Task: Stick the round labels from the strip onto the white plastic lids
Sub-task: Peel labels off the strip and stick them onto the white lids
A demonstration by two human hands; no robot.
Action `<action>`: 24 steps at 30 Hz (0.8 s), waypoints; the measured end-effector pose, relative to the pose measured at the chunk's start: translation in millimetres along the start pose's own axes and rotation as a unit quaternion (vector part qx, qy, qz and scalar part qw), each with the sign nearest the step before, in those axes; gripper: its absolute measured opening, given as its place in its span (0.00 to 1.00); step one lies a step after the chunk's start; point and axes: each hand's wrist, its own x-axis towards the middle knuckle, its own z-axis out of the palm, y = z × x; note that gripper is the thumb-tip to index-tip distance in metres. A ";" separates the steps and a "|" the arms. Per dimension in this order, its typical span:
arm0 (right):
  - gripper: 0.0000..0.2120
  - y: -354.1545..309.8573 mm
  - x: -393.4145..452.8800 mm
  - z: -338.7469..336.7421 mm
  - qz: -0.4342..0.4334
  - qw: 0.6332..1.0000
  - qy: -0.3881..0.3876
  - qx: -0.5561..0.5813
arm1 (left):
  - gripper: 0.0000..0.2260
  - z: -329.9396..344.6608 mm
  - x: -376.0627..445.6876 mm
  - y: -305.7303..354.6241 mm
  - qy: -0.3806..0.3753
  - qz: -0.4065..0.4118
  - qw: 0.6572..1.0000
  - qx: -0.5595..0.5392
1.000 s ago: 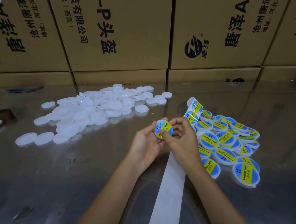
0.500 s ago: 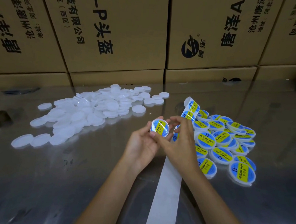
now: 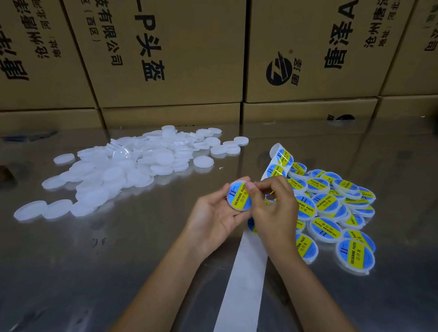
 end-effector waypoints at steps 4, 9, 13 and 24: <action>0.09 2.0 0.1 -1.9 -0.008 1.000 0.002 -0.021 | 0.18 -0.8 1.0 -0.4 0.000 0.005 1.000 0.000; 0.22 -1.5 -6.0 5.4 -0.023 0.996 -0.037 -0.081 | 0.24 -0.3 1.4 0.3 -0.007 0.003 1.000 -0.012; 0.21 -1.8 -4.2 5.3 -0.031 0.996 -0.013 -0.078 | 0.24 0.3 2.1 -0.4 -0.017 -0.005 1.000 0.007; 0.10 2.6 -3.1 0.5 -0.035 0.996 -0.028 -0.071 | 0.20 -4.3 6.3 -0.7 0.013 0.009 1.000 -0.001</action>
